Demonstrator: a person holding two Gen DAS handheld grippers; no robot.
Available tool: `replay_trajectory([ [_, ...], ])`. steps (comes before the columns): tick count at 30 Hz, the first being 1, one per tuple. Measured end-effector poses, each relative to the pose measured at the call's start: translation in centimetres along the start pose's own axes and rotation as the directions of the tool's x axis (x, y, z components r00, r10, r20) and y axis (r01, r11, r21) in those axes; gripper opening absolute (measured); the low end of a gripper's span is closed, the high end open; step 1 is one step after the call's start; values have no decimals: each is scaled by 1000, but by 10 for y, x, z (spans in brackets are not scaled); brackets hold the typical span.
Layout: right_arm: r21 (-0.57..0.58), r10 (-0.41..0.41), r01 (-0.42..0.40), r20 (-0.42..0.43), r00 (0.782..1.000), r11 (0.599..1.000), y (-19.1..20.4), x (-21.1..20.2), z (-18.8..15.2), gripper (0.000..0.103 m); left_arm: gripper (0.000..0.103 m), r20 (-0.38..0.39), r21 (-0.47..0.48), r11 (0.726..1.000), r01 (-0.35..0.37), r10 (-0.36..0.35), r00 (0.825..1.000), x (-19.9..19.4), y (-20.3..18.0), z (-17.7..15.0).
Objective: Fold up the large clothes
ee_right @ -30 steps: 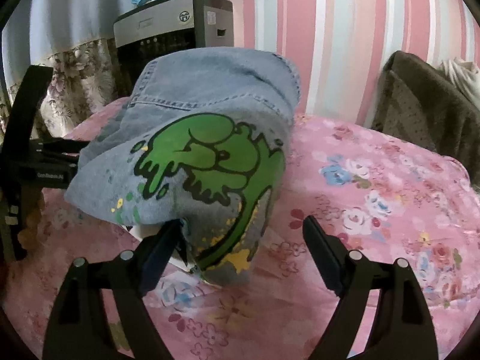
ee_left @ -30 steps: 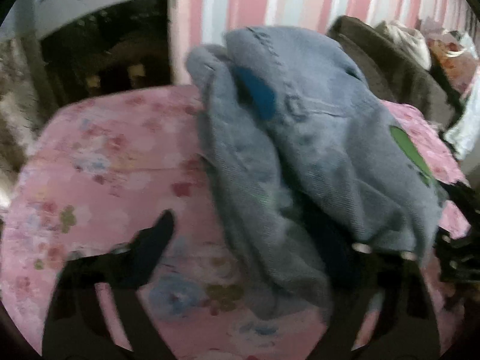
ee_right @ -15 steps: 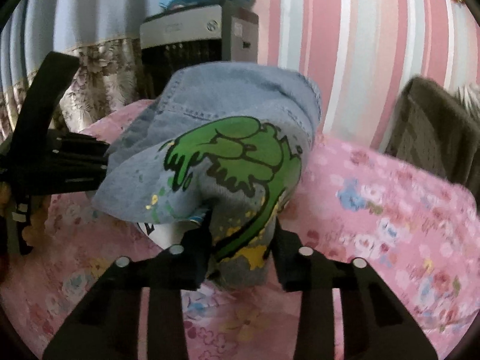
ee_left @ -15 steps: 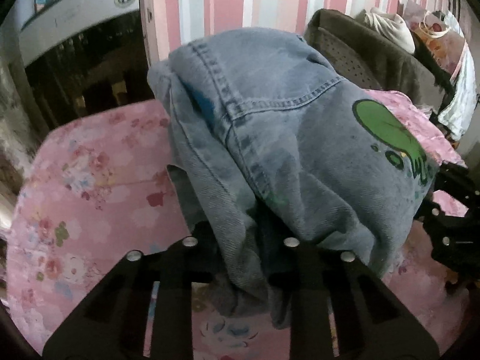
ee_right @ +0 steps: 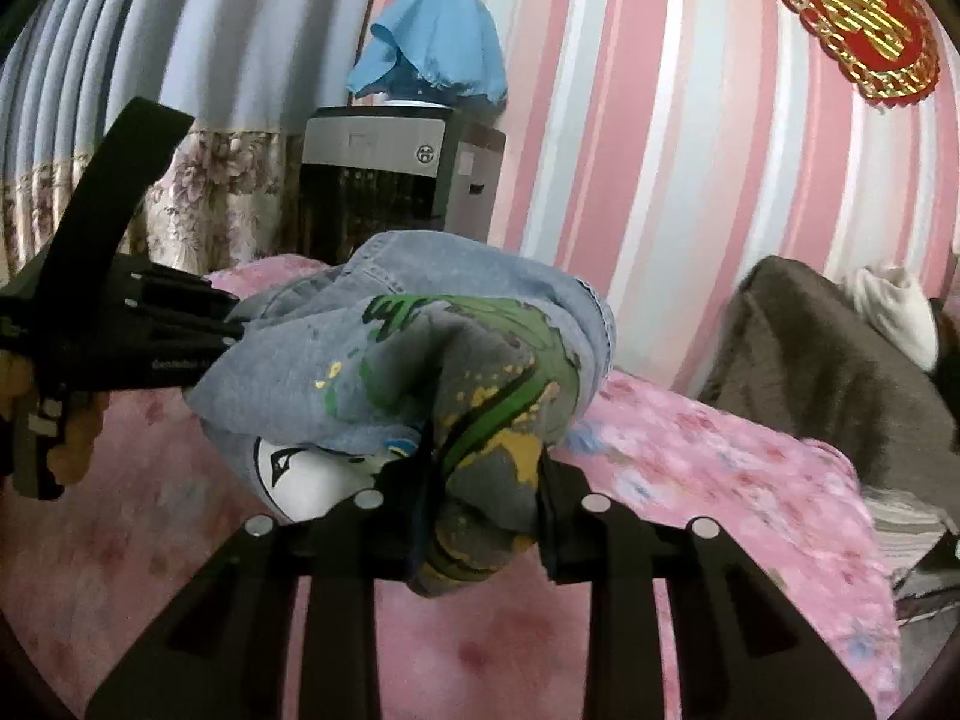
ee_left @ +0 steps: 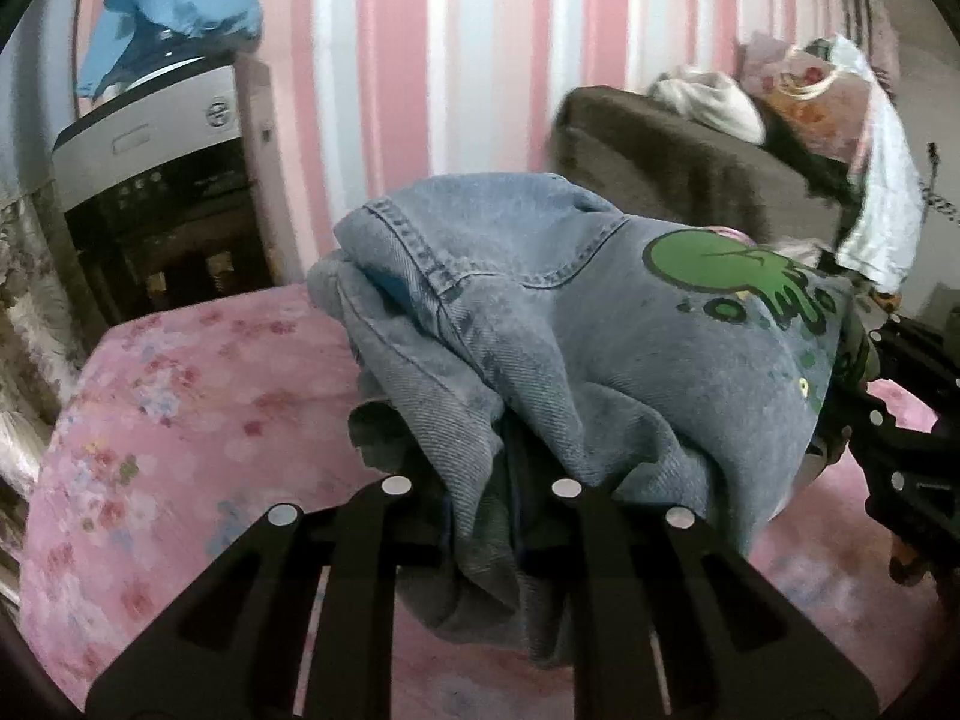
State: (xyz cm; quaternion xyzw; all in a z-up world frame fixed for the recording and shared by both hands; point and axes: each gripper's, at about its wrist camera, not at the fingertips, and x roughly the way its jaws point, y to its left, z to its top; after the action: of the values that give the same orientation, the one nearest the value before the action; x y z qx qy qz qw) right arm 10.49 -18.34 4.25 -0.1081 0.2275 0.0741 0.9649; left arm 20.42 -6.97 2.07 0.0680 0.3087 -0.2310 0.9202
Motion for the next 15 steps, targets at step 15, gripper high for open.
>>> replay_trajectory([
  [15, 126, 42, -18, -187, 982, 992, -2, -30, -75, 31, 23, -78, 64, 997, -40, 45, 996, -17, -48, -76],
])
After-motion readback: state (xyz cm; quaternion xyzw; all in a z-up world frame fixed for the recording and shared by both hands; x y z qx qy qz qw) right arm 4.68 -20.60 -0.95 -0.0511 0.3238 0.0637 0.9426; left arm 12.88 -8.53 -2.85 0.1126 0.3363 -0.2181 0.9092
